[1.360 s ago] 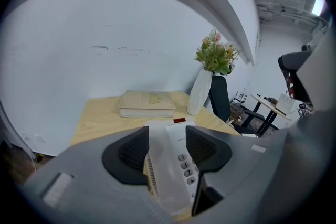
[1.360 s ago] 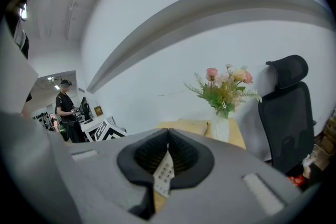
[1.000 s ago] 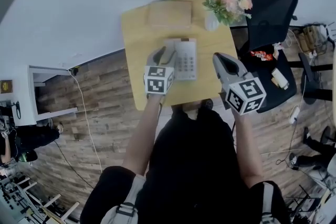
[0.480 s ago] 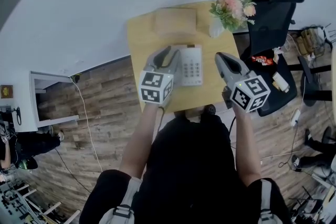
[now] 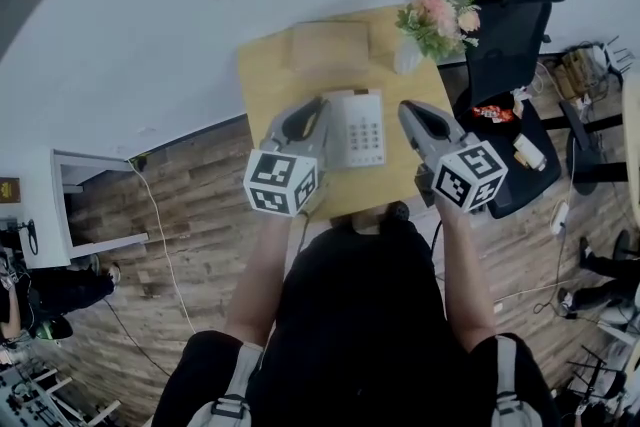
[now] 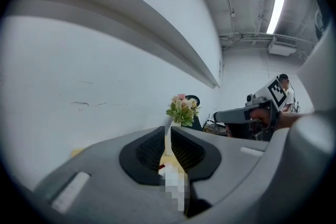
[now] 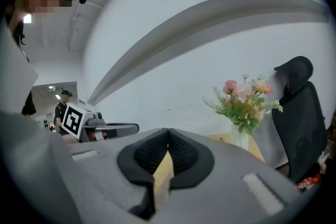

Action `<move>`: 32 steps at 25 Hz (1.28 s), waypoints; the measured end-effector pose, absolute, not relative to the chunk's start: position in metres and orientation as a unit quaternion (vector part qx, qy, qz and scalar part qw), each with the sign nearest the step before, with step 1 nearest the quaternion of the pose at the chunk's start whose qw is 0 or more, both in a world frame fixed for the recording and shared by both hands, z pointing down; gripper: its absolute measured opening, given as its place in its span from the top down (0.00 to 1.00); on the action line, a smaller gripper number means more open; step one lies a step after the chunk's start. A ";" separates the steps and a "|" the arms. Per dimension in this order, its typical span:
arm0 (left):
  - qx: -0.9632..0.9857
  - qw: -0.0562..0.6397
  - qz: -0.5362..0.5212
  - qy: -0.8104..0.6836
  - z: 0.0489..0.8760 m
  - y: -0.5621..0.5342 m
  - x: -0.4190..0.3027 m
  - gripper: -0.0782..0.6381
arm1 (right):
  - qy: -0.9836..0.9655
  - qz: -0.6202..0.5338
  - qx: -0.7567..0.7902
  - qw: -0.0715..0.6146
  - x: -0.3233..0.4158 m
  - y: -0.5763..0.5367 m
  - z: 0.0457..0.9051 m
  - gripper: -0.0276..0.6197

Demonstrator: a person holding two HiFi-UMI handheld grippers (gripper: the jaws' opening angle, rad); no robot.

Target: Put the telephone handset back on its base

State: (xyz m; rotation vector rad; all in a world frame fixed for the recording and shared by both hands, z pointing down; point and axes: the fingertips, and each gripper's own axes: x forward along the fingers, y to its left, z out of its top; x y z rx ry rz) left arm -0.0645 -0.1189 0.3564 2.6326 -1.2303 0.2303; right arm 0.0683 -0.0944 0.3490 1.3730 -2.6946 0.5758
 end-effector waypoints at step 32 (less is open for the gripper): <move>0.906 0.131 0.074 -0.395 0.368 -0.122 -0.068 0.88 | -0.877 0.159 0.450 0.055 0.060 -0.093 0.356 0.95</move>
